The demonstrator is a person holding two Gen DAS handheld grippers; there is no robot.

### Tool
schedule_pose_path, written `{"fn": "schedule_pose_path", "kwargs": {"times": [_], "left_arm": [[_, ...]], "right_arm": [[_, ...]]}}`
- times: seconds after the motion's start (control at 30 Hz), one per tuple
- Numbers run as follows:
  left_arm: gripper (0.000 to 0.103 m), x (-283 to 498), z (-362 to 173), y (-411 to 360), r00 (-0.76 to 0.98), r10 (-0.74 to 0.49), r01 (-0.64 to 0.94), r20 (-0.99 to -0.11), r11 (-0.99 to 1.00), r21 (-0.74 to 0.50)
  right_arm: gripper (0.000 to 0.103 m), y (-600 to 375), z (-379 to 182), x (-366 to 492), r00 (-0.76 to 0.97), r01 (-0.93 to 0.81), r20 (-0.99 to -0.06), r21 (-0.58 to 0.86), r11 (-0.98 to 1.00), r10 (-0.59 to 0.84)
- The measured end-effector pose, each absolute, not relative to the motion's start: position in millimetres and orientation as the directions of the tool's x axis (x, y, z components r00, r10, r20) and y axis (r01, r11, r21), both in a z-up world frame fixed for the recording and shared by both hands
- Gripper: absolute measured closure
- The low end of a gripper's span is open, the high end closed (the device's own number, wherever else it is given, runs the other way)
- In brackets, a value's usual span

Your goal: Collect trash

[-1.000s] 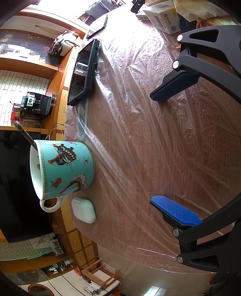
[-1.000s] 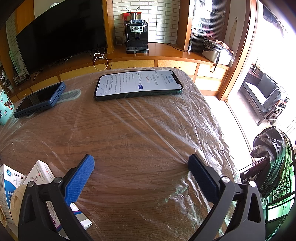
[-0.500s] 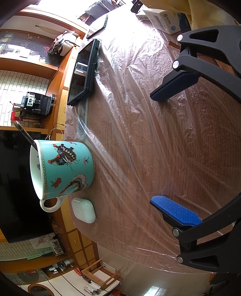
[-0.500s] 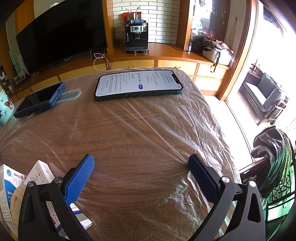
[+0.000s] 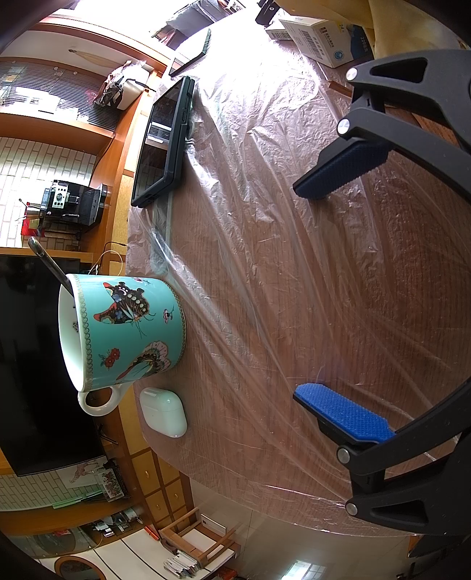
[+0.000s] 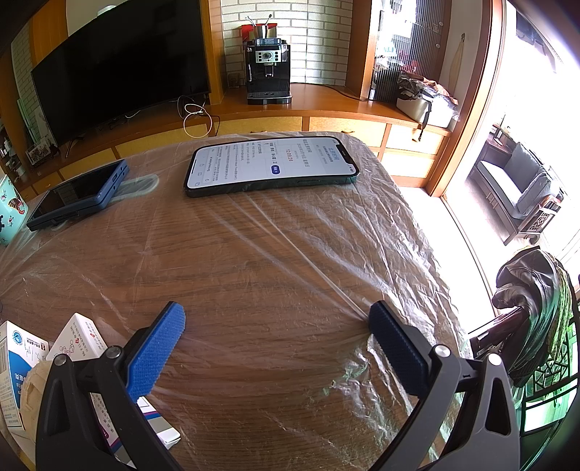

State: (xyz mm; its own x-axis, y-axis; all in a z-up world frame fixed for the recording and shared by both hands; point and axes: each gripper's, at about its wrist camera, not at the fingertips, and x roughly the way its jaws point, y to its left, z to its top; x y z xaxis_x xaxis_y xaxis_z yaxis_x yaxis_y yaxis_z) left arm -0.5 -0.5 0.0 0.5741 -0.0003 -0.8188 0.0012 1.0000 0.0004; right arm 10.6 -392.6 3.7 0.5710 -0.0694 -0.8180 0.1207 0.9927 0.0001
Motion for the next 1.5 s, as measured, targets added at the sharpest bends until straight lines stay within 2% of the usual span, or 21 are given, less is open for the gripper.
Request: {"fn": "schedule_pose_path", "kwargs": {"times": [0.53, 0.63, 0.73, 0.9, 0.97, 1.07, 1.3, 1.5], "left_arm": [[0.001, -2.2, 3.6, 2.3, 0.581, 0.022, -0.037, -0.814, 0.999, 0.000], [0.001, -20.8, 30.6, 12.3, 0.655, 0.013, -0.051, -0.755, 0.998, -0.027], [0.001, -38.2, 64.5, 12.9, 0.708, -0.034, 0.007, -0.706, 0.999, -0.041], [0.001, -80.4, 114.0, -21.4, 0.748, -0.204, 0.254, -0.631, 0.967, -0.011], [0.001, -92.3, 120.8, -38.3, 0.751, -0.224, 0.313, -0.622, 0.949, 0.037], [0.001, -103.8, 124.8, -54.9, 0.733, -0.254, 0.373, -0.631, 0.926, 0.060], [0.001, -118.1, 123.8, -70.8, 0.659, -0.315, 0.408, -0.683, 0.913, -0.027], [0.001, -131.8, 115.7, -94.5, 0.609, -0.307, 0.467, -0.732, 0.884, 0.017]], "right_arm": [[0.004, -391.3, 12.2, 6.0, 0.568, 0.116, -0.819, -0.012, 0.993, -0.076], [0.004, -390.7, 47.8, -20.2, 0.650, 0.122, -0.751, -0.045, 0.991, -0.115], [0.004, -389.0, 81.7, -58.2, 0.728, 0.131, -0.677, -0.016, 0.991, -0.107], [0.004, -372.6, 125.8, -135.8, 0.820, 0.080, -0.571, 0.031, 0.996, -0.048], [0.004, -364.9, 135.1, -161.4, 0.839, 0.056, -0.543, 0.037, 0.998, -0.027], [0.004, -357.2, 143.4, -176.2, 0.834, 0.007, -0.551, 0.065, 0.998, 0.030], [0.004, -323.2, 147.1, -193.4, 0.814, -0.067, -0.576, 0.044, 0.997, 0.080], [0.004, -301.8, 128.0, -196.9, 0.765, -0.106, -0.632, 0.065, 0.992, 0.123]]}}
